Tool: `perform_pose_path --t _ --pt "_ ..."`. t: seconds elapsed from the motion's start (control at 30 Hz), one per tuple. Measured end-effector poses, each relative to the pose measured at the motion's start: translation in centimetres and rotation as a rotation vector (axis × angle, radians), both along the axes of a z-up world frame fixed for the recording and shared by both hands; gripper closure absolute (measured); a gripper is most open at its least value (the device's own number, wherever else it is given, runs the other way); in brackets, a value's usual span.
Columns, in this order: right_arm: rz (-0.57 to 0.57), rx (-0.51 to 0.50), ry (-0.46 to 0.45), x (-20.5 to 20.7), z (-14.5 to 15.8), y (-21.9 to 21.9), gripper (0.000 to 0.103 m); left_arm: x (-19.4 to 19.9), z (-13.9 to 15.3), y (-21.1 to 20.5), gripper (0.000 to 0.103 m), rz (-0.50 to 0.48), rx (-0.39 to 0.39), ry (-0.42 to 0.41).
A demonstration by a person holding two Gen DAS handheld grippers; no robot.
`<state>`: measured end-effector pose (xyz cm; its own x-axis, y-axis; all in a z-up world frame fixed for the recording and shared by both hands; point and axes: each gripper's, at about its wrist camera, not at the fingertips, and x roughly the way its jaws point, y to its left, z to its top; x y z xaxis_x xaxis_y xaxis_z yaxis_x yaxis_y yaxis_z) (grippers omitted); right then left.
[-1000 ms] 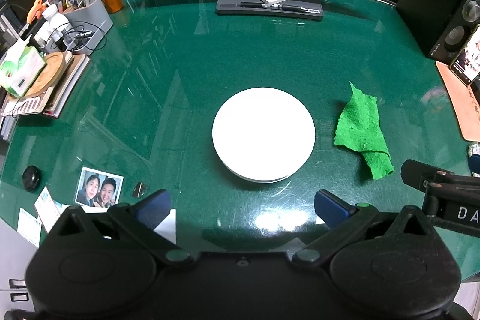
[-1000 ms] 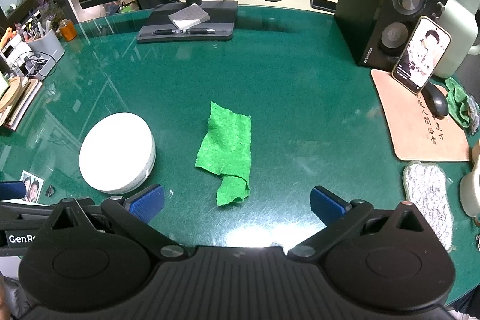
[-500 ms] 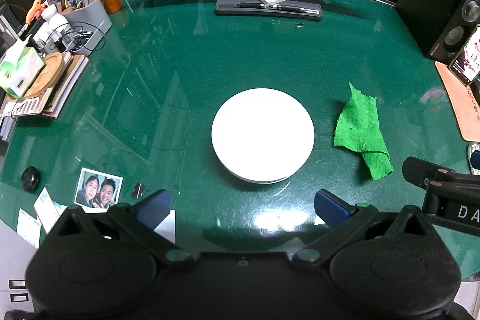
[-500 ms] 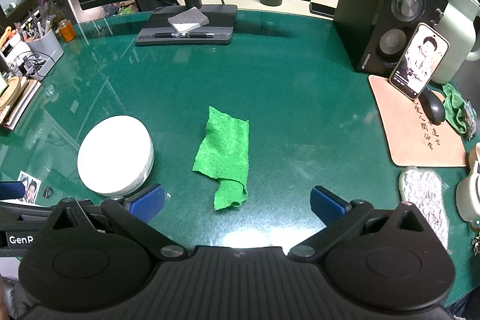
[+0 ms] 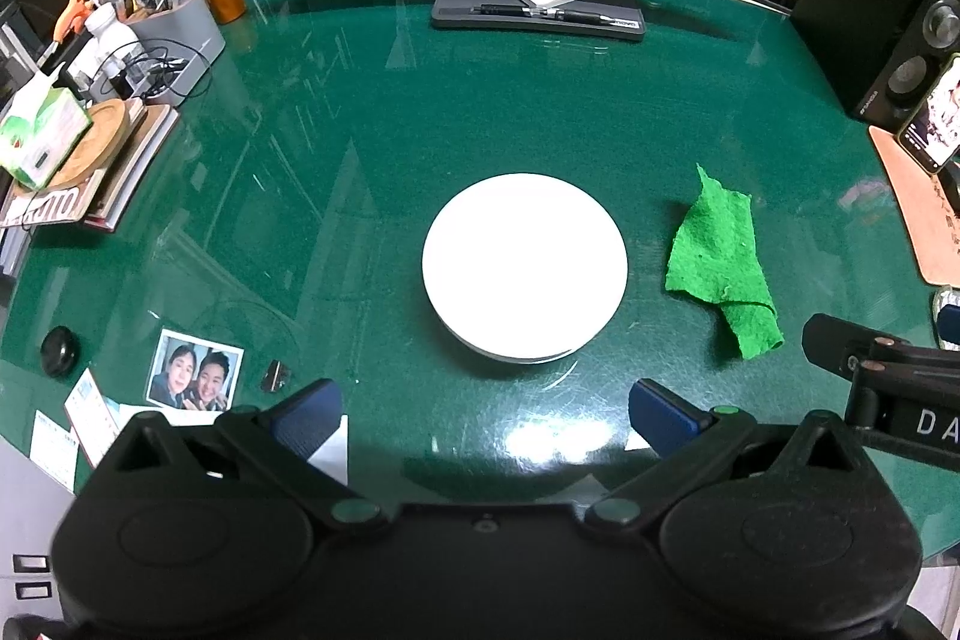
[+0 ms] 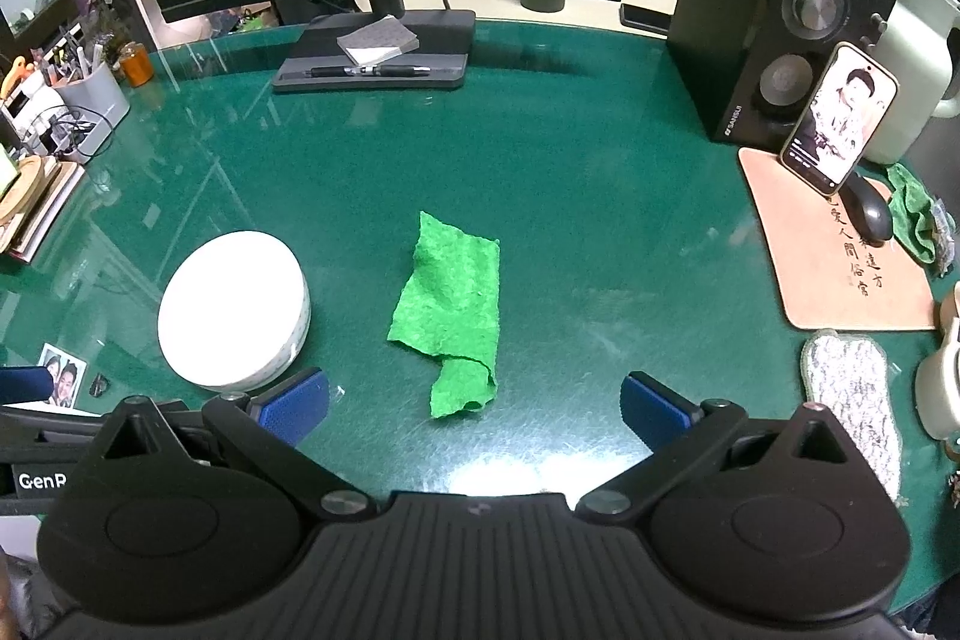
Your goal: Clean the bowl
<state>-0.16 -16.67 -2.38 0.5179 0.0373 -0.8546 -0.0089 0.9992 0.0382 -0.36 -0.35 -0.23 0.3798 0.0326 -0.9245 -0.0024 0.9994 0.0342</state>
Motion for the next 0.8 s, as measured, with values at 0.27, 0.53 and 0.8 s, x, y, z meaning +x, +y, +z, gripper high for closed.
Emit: perform_pose_path --t 0.27,0.53,0.8 --pt "0.052 -0.044 -0.086 -0.4 0.8 -0.5 0.0 -0.5 1.2 0.6 0.001 0.078 -0.042 -0.115" --pt "0.085 -0.133 -0.731 -5.3 1.3 -2.5 0.0 -2.7 1.7 3.3 0.001 0.285 -0.331 -0.369" --pt "0.166 0.072 -0.562 -4.8 -3.1 -5.1 0.0 -4.2 -1.4 4.0 0.001 0.307 -0.463 -0.294"
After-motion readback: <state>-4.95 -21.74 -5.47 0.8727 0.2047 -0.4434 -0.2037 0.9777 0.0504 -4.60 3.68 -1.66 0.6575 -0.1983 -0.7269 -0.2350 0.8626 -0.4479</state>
